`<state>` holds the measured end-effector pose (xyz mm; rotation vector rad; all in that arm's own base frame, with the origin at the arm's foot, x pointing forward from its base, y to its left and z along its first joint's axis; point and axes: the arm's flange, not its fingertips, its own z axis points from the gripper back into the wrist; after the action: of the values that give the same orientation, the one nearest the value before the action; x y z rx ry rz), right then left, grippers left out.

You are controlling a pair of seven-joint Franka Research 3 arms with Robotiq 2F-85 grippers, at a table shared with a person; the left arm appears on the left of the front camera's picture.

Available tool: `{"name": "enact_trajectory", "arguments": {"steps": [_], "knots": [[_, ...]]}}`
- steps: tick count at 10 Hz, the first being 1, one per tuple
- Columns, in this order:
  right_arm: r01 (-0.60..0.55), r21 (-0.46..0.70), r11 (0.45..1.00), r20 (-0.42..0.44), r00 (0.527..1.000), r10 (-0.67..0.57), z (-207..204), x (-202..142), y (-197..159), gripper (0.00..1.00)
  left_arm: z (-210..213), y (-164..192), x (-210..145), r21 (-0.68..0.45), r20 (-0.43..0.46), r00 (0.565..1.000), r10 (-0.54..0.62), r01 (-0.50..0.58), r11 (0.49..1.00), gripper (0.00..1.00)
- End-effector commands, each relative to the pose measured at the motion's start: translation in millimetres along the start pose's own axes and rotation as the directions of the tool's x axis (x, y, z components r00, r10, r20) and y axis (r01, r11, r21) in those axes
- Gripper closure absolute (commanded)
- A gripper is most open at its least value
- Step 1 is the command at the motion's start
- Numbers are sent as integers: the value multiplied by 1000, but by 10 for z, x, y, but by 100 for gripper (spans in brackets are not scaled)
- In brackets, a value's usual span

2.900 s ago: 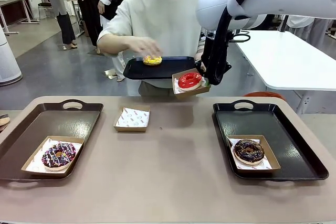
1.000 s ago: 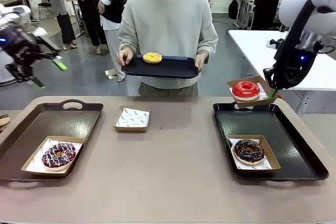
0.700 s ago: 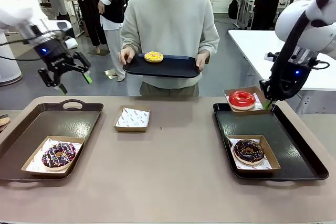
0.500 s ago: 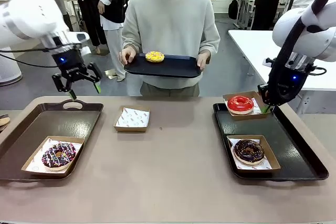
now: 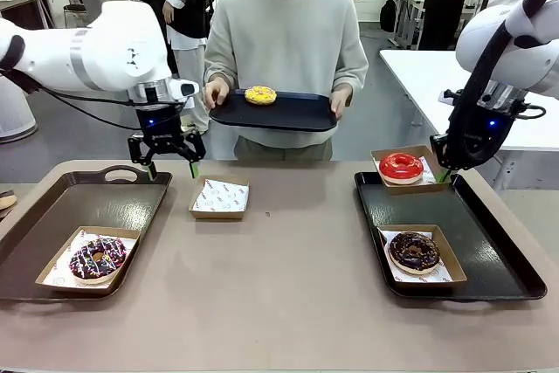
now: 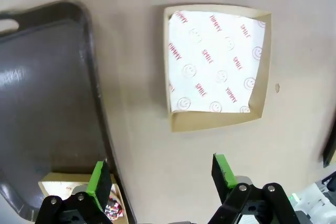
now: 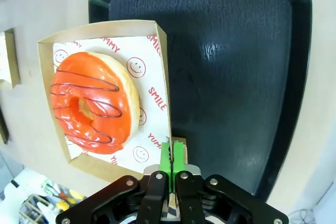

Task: Individually package the donuts and arrange them on the tray.
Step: Place the picked Paper togo box on the Handle tray while simultaneously picking up another Paper togo box from the table with the other hand.

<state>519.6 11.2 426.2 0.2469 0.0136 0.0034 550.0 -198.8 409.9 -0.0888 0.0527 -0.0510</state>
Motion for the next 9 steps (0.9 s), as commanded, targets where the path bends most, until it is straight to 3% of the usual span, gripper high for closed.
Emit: {"name": "enact_trajectory", "arguments": {"steps": [1,5,7,9], "knots": [[-3,-4,1000,-2,1000,3,9,-15,-2,98,-65,-121,77,21,83,996,-15,14,1000,0],[-3,-4,1000,-2,1000,3,9,-15,-2,98,-305,-246,136,-16,112,991,-68,70,997,0],[-3,-4,1000,-2,1000,3,9,-15,-2,98,-399,-245,128,17,125,988,-94,92,996,0],[-3,-4,1000,-2,1000,3,9,-15,-2,98,-320,-257,156,-18,98,994,-54,56,998,0]]}}
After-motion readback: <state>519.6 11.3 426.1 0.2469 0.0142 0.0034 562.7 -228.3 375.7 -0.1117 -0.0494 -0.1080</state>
